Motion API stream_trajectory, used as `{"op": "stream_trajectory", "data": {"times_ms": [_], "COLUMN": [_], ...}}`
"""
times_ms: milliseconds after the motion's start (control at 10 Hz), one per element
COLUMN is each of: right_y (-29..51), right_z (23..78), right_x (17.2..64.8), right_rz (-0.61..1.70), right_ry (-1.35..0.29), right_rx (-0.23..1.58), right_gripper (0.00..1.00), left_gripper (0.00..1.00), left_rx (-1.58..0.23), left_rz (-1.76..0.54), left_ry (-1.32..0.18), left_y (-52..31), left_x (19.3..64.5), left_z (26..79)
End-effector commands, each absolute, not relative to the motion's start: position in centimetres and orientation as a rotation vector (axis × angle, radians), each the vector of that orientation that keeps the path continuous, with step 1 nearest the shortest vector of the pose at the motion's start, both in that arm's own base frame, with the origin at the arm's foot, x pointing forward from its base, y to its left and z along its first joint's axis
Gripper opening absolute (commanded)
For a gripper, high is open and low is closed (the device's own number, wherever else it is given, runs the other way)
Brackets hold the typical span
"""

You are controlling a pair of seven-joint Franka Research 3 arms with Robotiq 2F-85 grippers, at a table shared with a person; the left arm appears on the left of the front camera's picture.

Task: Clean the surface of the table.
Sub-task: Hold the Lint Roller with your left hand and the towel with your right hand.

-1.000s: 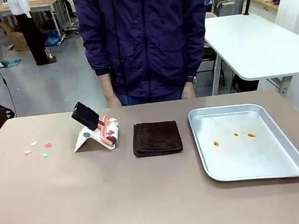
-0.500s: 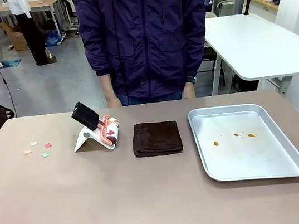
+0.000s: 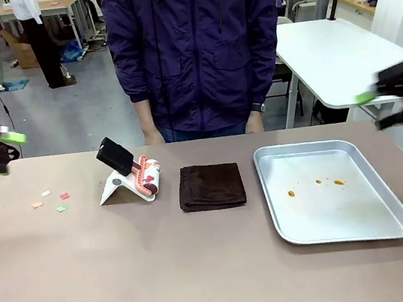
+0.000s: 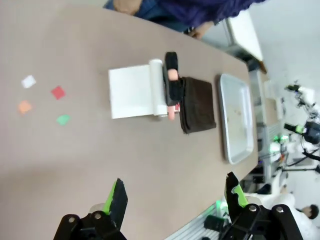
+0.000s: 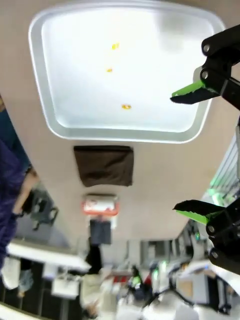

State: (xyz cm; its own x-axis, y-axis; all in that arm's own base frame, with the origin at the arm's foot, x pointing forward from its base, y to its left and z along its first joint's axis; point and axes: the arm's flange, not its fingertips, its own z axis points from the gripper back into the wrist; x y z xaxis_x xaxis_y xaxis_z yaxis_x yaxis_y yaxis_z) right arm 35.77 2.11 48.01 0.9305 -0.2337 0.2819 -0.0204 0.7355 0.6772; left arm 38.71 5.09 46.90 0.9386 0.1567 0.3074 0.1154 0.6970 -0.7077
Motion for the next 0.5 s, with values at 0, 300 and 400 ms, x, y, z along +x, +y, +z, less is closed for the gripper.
{"op": "stream_trajectory", "data": {"times_ms": [0, 300, 400], "right_y": [10.6, 18.3, 19.8], "right_z": [45.3, 43.3, 42.6], "right_x": [36.8, 38.3, 38.3], "right_rz": [-0.090, -0.012, -0.004], "right_ry": [-0.308, -0.255, -0.241], "right_rx": [0.642, 0.576, 0.581], "right_gripper": [1.00, 1.00, 1.00], "left_gripper": [1.00, 1.00, 1.00], "left_rx": [-0.727, -0.609, -0.599], "left_rz": [0.086, 0.079, 0.082], "left_ry": [-0.316, -0.210, -0.211], "left_y": [1.9, -2.7, -3.4], "left_x": [41.2, 44.3, 45.1], "left_z": [46.9, 46.2, 45.9]}}
